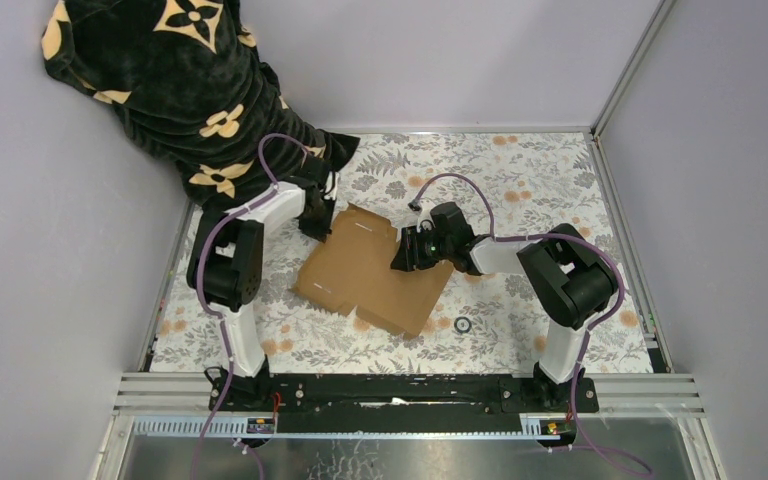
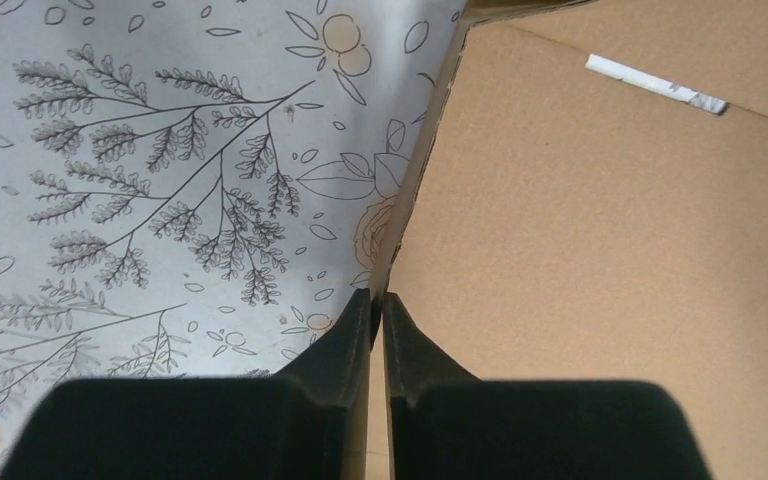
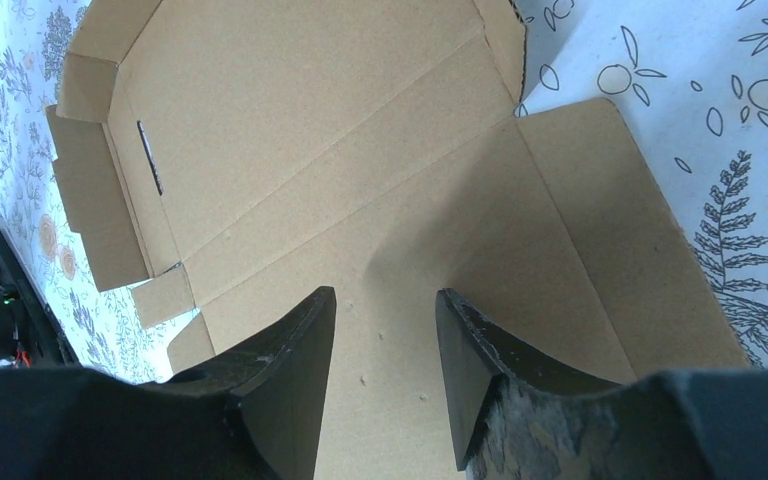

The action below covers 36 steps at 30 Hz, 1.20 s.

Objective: Fold the paper box

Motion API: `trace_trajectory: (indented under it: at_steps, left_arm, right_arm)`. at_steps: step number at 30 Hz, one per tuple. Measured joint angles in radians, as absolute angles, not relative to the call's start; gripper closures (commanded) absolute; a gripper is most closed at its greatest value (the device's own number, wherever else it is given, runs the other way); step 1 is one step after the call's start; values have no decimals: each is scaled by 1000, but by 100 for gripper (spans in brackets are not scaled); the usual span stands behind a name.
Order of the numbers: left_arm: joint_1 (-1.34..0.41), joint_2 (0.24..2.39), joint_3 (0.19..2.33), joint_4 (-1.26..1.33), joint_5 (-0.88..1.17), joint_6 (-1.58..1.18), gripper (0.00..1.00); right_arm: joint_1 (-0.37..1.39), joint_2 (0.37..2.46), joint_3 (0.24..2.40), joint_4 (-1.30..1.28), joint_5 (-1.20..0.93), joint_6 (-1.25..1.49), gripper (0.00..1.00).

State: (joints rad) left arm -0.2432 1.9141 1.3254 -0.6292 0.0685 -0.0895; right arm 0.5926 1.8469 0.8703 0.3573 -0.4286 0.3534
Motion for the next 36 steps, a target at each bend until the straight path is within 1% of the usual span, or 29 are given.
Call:
trace_trajectory:
  at_steps: [4, 14, 19, 25, 30, 36]
  left_arm:
    - [-281, 1922, 1339, -649, -18, -87, 100]
    - [-375, 1917, 1431, -746, -240, -91, 100]
    - [-410, 1883, 1515, -792, -396, -79, 100]
    - [-459, 1844, 1603, -829, -597, -47, 100]
    - [-509, 1835, 1626, -837, -709, -19, 100]
    - [-575, 1839, 1626, -847, -804, 30, 100]
  right_arm:
    - [592, 1847, 870, 357, -430, 357, 48]
    - [593, 1827, 888, 289, -429, 363, 45]
    - [593, 1770, 888, 170, -425, 363, 45]
    - [593, 1682, 873, 109, -413, 363, 44]
    - [593, 1633, 862, 91, -411, 363, 44]
    - [591, 1655, 862, 101, -410, 376, 45]
